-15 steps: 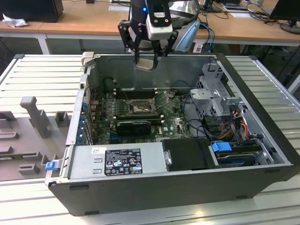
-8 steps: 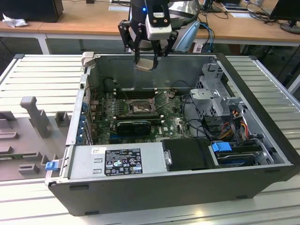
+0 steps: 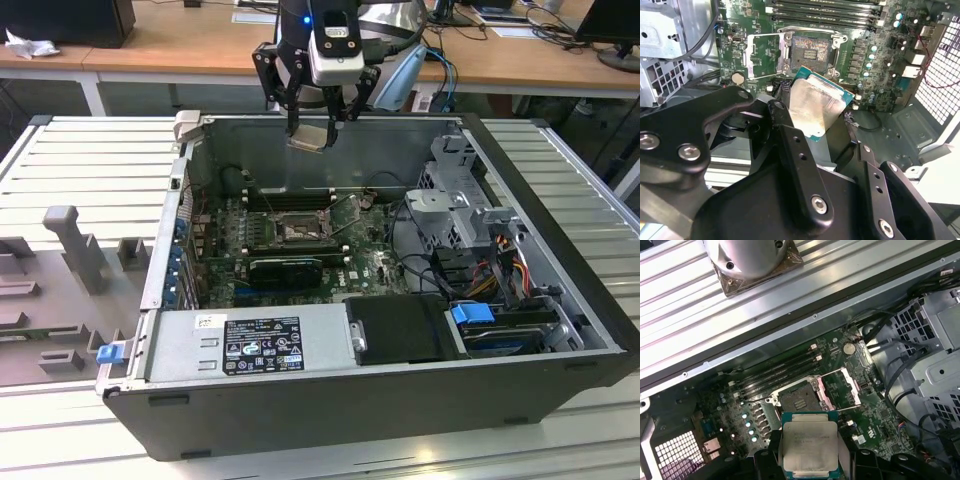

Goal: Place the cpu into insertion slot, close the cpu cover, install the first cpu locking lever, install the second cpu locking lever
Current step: 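Place the cpu into insertion slot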

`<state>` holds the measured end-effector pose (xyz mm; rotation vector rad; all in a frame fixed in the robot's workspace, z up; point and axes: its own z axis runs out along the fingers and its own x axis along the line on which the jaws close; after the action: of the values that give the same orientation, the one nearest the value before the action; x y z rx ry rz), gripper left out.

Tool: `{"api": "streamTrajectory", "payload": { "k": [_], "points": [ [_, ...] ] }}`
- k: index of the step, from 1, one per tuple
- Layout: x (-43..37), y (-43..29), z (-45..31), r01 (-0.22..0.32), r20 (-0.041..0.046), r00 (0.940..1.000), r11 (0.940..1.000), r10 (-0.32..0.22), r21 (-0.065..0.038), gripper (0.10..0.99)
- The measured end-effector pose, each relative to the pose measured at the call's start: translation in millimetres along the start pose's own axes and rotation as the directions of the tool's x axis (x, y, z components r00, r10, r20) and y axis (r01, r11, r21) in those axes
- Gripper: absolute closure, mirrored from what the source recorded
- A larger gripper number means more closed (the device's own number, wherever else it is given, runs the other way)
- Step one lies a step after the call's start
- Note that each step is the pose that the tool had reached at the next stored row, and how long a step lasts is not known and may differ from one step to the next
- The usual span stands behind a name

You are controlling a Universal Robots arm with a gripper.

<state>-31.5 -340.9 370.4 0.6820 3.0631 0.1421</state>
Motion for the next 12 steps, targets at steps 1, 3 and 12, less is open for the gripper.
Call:
{"api": "streamTrajectory", "payload": {
  "k": [1,3,12],
  "points": [
    [0.0,0.0,0.0,-0.003,0.0003,1.0,1.0,0.003,0.0,0.553],
    [0.0,0.0,0.0,-0.012,0.0011,0.9999,0.9999,0.012,0.0,0.553],
    [0.0,0.0,0.1,-0.04,0.0036,0.9992,0.9992,0.04,-0.001,0.553]
  ]
}}
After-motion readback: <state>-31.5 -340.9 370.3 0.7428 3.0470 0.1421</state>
